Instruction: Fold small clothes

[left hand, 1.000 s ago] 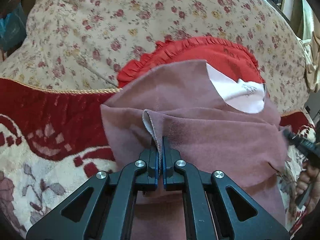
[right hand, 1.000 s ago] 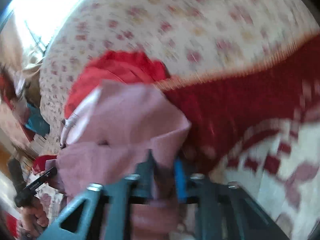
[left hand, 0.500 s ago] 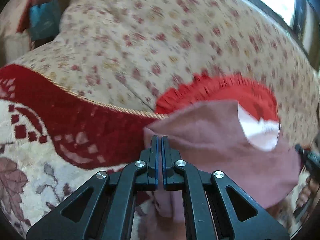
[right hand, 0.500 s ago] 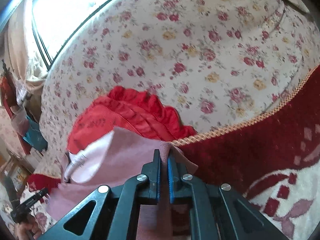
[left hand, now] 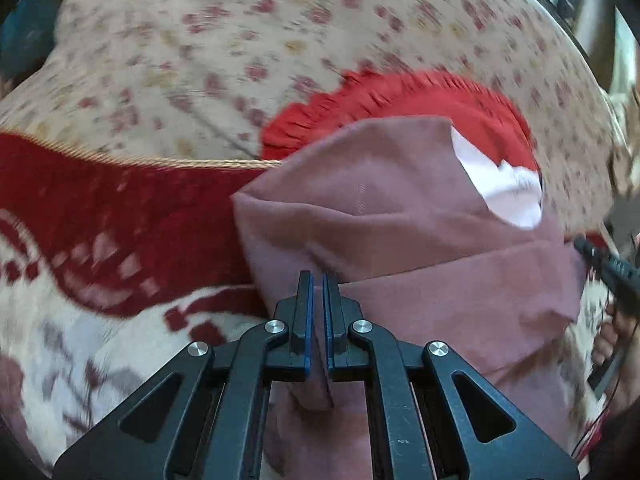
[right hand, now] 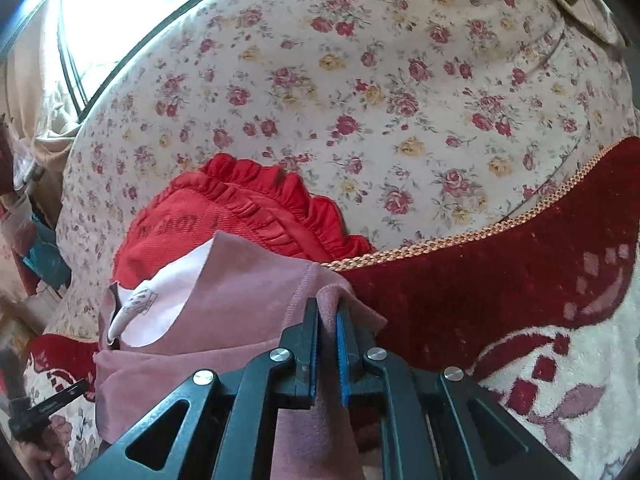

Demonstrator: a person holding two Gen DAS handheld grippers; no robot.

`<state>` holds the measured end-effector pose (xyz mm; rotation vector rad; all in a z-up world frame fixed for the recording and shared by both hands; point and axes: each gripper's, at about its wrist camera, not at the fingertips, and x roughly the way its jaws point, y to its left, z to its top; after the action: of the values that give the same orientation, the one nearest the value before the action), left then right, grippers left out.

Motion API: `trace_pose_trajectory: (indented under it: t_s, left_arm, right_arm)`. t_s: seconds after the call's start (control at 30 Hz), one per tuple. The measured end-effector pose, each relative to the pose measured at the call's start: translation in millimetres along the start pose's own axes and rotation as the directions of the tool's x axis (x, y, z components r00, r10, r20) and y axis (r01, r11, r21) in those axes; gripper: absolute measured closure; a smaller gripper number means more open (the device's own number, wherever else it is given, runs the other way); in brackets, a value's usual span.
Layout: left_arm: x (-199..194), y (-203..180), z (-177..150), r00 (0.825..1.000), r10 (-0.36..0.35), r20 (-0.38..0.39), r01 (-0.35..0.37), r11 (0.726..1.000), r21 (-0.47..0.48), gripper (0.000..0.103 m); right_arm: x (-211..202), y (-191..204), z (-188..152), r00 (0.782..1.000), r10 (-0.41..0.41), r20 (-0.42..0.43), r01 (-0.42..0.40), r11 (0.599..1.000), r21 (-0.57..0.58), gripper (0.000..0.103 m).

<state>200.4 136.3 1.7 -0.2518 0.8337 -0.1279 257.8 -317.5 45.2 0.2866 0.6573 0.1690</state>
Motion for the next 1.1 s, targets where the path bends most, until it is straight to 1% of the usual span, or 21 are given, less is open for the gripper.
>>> trace_pose_trajectory:
  t_s: [0.03, 0.07, 0.13, 0.17, 0.2, 0.23, 0.3, 0.37, 0.43, 0.47, 0.57, 0.6, 0.73, 0.8, 0.83, 0.87, 0.9, 0.93, 1.0, 1.07, 1.1]
  left_arm:
    - [2.9, 0.3, 0.2, 1.000, -0.029, -0.001, 0.029, 0.999, 0.014, 0.096]
    - [7.0, 0.8, 0.0, 0.997, -0.068, -0.019, 0.069, 0.997, 0.022, 0.091]
    - [12.7, -0.9, -2.5, 0.991, -0.123, -0.047, 0.125, 0.991, 0.048, 0.058]
    - [14.0, -3.7, -4.6, 0.992, -0.118, -0.045, 0.121, 0.989, 0.081, 0.055]
    - [14.7, -5.8, -6.6, 0.993, -0.108, -0.045, 0.112, 0.988, 0.109, 0.054]
    - [17.2, -7.2, -8.0, 0.992, -0.112, -0.053, 0.118, 0.984, 0.135, 0.054]
    - [21.6, -4.7, -8.6, 0.989, -0.133, -0.067, 0.142, 0.979, 0.146, 0.054]
    - [22.0, 1.9, -8.3, 0.983, -0.171, -0.071, 0.180, 0.975, 0.129, 0.055]
    - [19.9, 6.0, -6.2, 0.982, -0.175, -0.068, 0.182, 0.977, 0.114, 0.073]
    - [18.1, 6.3, -6.4, 0.984, -0.169, -0.065, 0.175, 0.977, 0.118, 0.075]
    - [14.5, 3.1, -4.3, 0.991, -0.131, -0.035, 0.135, 0.979, 0.152, 0.076]
    - [18.4, 3.0, -4.0, 0.993, -0.110, -0.049, 0.117, 0.980, 0.160, 0.076]
    - [27.9, 5.4, -5.9, 0.988, -0.130, -0.082, 0.141, 0.980, 0.140, 0.076]
    - [25.1, 6.7, -6.0, 0.983, -0.159, -0.090, 0.170, 0.977, 0.125, 0.076]
    - [21.8, 5.2, -6.6, 0.982, -0.166, -0.088, 0.177, 0.975, 0.134, 0.081]
    - [18.2, 2.7, -7.9, 0.983, -0.165, -0.086, 0.177, 0.973, 0.148, 0.086]
    - [15.1, -0.5, -9.4, 0.985, -0.151, -0.082, 0.163, 0.972, 0.167, 0.097]
    - [11.4, -4.3, -10.5, 0.989, -0.130, -0.074, 0.142, 0.972, 0.186, 0.099]
    - [2.6, -10.6, -10.7, 0.990, -0.129, -0.051, 0.136, 0.969, 0.207, 0.100]
    - [-9.0, -13.6, -7.6, 0.992, -0.124, -0.010, 0.123, 0.970, 0.211, 0.101]
    - [-16.6, -12.0, -4.2, 0.992, -0.125, 0.021, 0.119, 0.973, 0.197, 0.101]
  right_arm:
    - [-1.4, 1.2, -1.4, 1.000, 0.007, 0.001, -0.007, 1.000, -0.007, 0.096]
    - [-2.2, 2.4, -2.5, 1.000, 0.013, -0.002, -0.013, 1.000, -0.013, 0.096]
    - [-2.8, 4.7, -5.1, 1.000, 0.024, -0.008, -0.025, 0.999, -0.029, 0.096]
    - [-2.3, 6.0, -5.8, 1.000, 0.024, -0.011, -0.025, 0.999, -0.034, 0.096]
    - [-1.9, 6.8, -6.8, 1.000, 0.026, -0.015, -0.027, 0.999, -0.040, 0.096]
    - [-1.3, 7.2, -7.3, 0.999, 0.029, -0.018, -0.030, 0.999, -0.042, 0.096]
    - [-1.0, 7.6, -7.9, 0.999, 0.032, -0.021, -0.033, 0.998, -0.044, 0.096]
    - [-0.9, 7.7, -8.0, 0.999, 0.032, -0.021, -0.033, 0.999, -0.042, 0.096]
    - [-1.0, 8.1, -8.3, 0.999, 0.037, -0.020, -0.038, 0.998, -0.042, 0.096]
    - [-0.9, 8.0, -7.9, 0.999, 0.037, -0.020, -0.038, 0.998, -0.043, 0.096]
    - [-0.4, 7.7, -8.2, 0.999, 0.037, -0.019, -0.038, 0.999, -0.039, 0.096]
    - [-0.3, 7.9, -8.2, 0.999, 0.037, -0.020, -0.038, 0.998, -0.040, 0.096]
    - [-1.1, 9.7, -9.2, 0.999, 0.036, -0.023, -0.037, 0.998, -0.055, 0.096]
    - [-2.4, 8.8, -9.2, 0.999, 0.035, -0.023, -0.036, 0.998, -0.058, 0.096]
    - [-3.4, 7.2, -8.6, 0.999, 0.037, -0.019, -0.038, 0.998, -0.052, 0.096]
    - [-3.7, 5.6, -8.2, 0.999, 0.039, -0.016, -0.039, 0.998, -0.047, 0.096]
    - [-4.1, 4.0, -7.8, 0.999, 0.039, -0.015, -0.040, 0.998, -0.041, 0.096]
    - [-4.3, 1.6, -7.3, 0.999, 0.042, -0.014, -0.042, 0.999, -0.028, 0.096]
    - [-5.0, -0.9, -7.3, 0.999, 0.052, -0.014, -0.052, 0.999, -0.009, 0.096]
    - [-6.2, -2.0, -7.5, 0.998, 0.057, -0.013, -0.057, 0.998, 0.001, 0.096]
    - [-7.1, -2.0, -7.5, 0.998, 0.062, -0.012, -0.062, 0.998, 0.003, 0.096]
